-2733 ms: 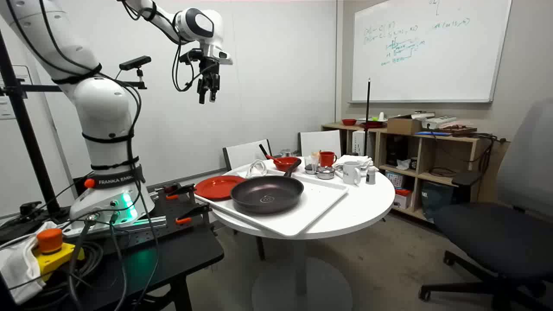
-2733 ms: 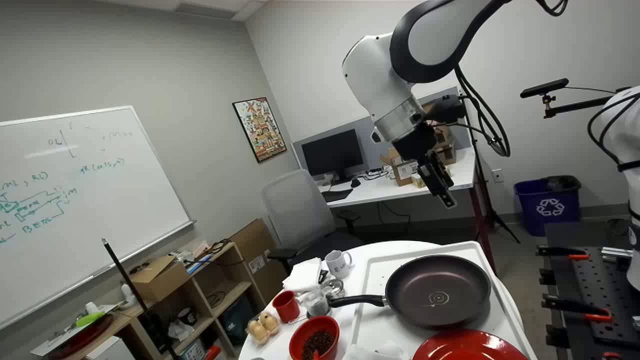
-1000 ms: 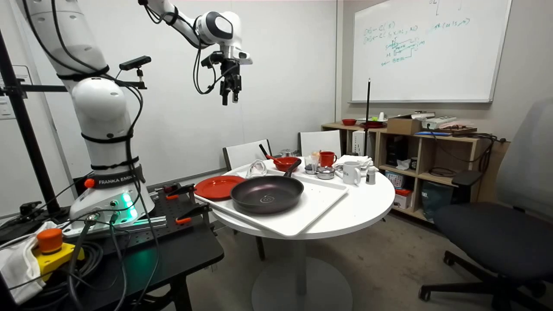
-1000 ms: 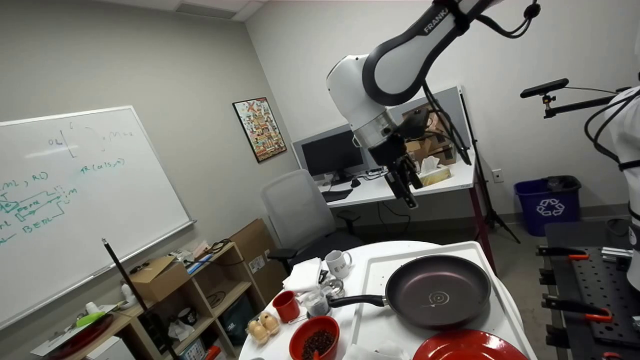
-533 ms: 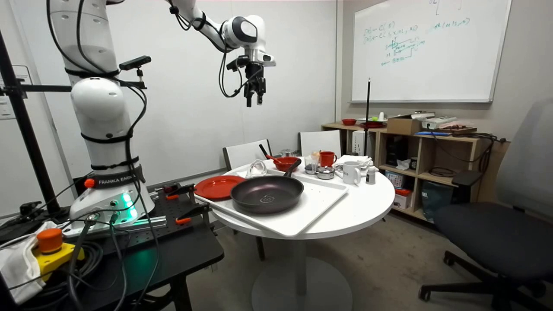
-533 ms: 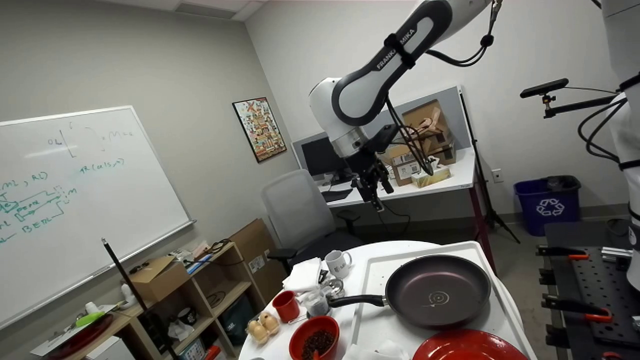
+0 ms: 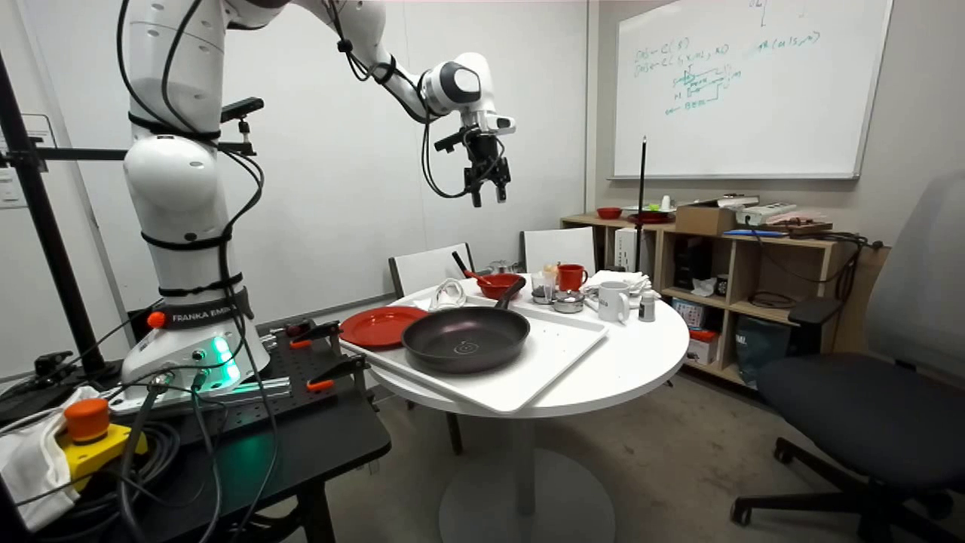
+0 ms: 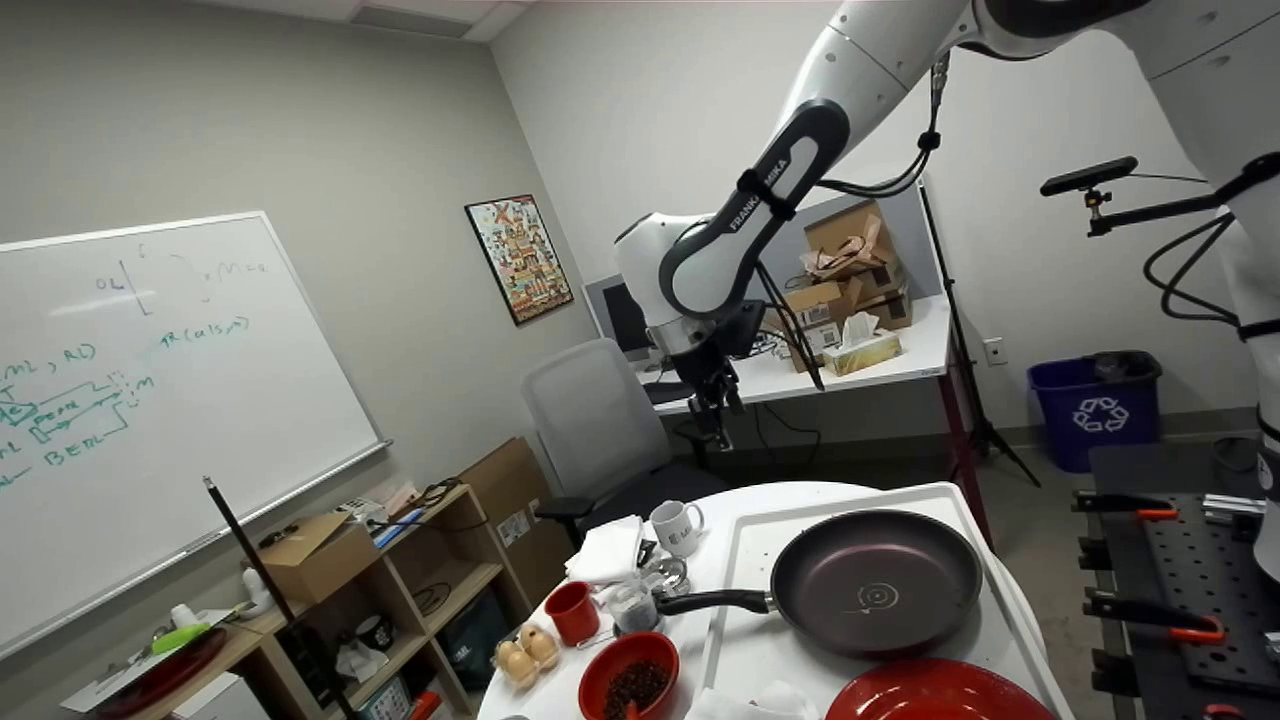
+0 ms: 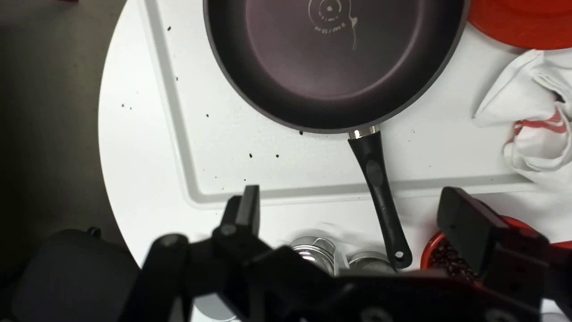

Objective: Twist the pan handle 90 degrees

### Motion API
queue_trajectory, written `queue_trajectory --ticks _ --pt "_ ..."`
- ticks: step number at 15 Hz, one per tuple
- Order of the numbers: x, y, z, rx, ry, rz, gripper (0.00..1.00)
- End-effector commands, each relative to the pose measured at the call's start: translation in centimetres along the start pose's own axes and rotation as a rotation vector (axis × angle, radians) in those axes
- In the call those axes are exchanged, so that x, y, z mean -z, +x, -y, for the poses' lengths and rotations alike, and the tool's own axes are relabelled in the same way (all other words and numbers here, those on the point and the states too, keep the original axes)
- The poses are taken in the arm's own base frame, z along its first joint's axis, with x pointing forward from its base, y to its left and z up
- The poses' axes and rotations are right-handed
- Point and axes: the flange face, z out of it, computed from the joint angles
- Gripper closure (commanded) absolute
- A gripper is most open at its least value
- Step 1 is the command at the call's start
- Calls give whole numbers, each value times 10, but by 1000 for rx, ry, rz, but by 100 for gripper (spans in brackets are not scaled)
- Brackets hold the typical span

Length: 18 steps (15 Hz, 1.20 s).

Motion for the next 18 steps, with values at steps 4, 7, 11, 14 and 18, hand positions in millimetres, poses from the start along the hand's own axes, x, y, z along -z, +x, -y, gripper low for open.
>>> queue_trajectory --ticks 4,7,11,14,18 --pt "-37 15 -11 69 -5 -22 0" --pt "-52 19 -16 78 -3 -19 0" --pt "-49 24 -21 68 -2 -34 0" --pt "-72 51 -22 64 65 -24 0" --pt "-106 83 -5 91 118 17 0"
